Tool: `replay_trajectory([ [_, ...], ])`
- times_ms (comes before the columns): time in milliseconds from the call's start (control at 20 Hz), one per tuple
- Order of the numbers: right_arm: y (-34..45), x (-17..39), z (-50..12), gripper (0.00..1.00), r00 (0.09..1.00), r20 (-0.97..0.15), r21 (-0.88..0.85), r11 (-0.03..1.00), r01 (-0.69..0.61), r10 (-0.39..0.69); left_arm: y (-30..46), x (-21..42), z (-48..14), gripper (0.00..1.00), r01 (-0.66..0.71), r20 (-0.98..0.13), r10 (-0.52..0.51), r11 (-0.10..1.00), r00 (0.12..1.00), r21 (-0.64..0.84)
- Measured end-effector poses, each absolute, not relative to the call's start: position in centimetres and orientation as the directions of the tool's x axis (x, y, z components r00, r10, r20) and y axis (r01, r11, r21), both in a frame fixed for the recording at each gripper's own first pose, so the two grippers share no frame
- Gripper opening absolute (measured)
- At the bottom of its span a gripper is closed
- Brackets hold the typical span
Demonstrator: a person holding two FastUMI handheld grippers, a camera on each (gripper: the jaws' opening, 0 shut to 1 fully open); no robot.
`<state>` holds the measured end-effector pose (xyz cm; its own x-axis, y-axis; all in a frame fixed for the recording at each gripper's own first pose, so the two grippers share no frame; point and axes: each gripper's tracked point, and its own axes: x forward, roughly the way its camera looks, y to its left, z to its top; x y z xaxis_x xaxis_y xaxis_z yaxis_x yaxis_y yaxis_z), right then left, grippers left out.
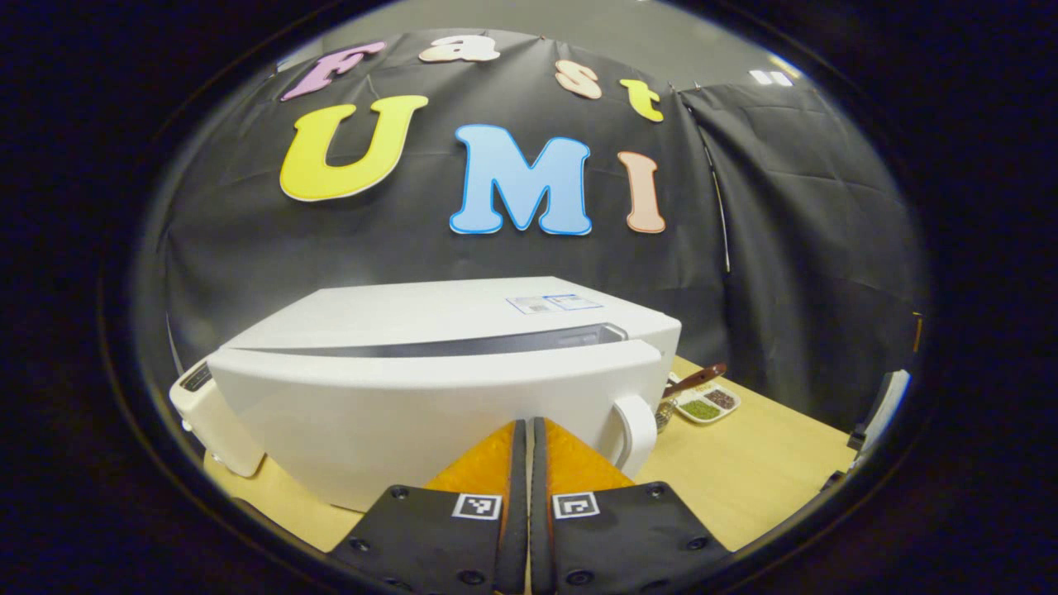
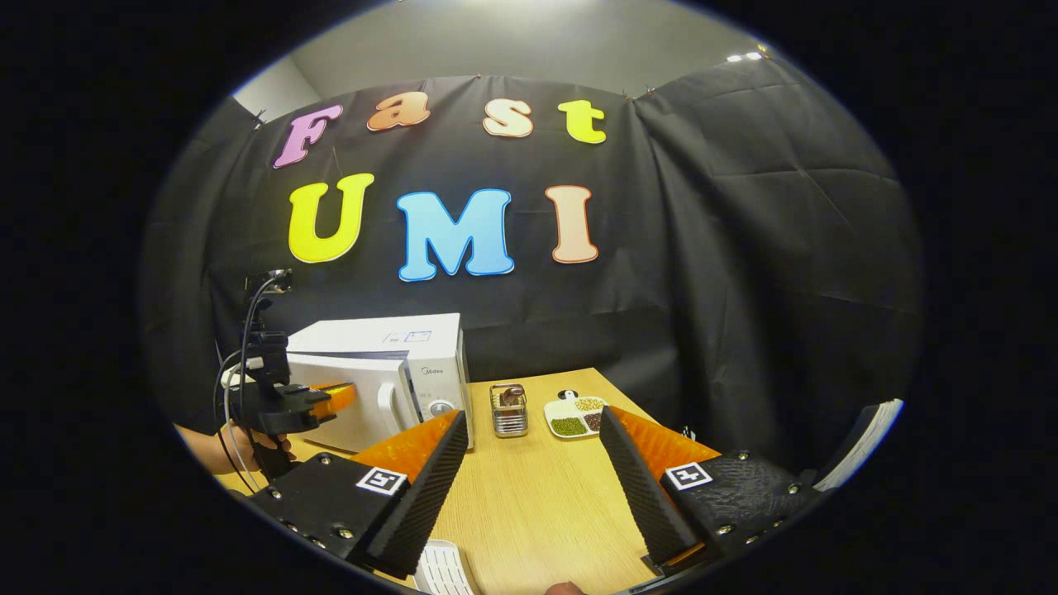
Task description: Open the microwave oven with the left hand, put the food in, and close the microwave oven.
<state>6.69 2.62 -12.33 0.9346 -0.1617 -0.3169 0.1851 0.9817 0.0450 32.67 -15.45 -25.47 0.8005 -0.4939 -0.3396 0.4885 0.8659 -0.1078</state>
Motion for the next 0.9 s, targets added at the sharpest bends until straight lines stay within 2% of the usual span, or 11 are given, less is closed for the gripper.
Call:
replay_trajectory([
  [250, 2.6, 7.4, -12.7, 0.98, 0.936, -0.324, 0.030, 0.987, 0.159, -0.141, -15.3, 34.4, -25.7, 0.07, 0.429, -0.353, -0.463, 0.886, 0.813, -0.176],
  [300, 2.7, 7.6, -12.7, 0.98, 0.936, -0.326, 0.033, 0.988, 0.151, -0.132, -15.0, 34.5, -25.9, 0.07, 0.412, -0.352, -0.443, 0.897, 0.825, -0.163],
  [350, 2.8, 7.7, -12.8, 0.98, 0.936, -0.330, 0.040, 0.989, 0.141, -0.121, -15.1, 34.6, -25.9, 0.12, 0.402, -0.348, -0.430, 0.903, 0.833, -0.153],
  [400, 2.9, 7.7, -12.8, 0.98, 0.937, -0.333, 0.048, 0.990, 0.131, -0.108, -15.1, 34.7, -25.8, 0.09, 0.397, -0.348, -0.421, 0.907, 0.838, -0.142],
  [700, 3.1, 6.8, -12.4, 0.98, 0.947, -0.321, 0.067, 0.997, 0.047, -0.023, -14.7, 34.5, -25.3, 0.09, 0.327, -0.399, -0.323, 0.943, 0.858, -0.060],
  [750, 2.9, 6.6, -12.3, 0.98, 0.948, -0.317, 0.065, 0.997, 0.035, -0.013, -14.9, 34.0, -23.9, 0.07, 0.333, -0.371, -0.331, 0.941, 0.867, -0.060],
  [850, 2.5, 6.6, -11.9, 0.98, 0.952, -0.305, 0.081, 0.997, 0.007, 0.018, -14.8, 32.0, -20.7, 0.09, 0.333, -0.318, -0.336, 0.941, 0.887, -0.064],
  [900, 2.5, 6.6, -11.6, 0.98, 0.954, -0.298, 0.095, 0.995, -0.010, 0.038, -14.4, 30.8, -19.6, 0.05, 0.326, -0.297, -0.327, 0.944, 0.897, -0.056],
])
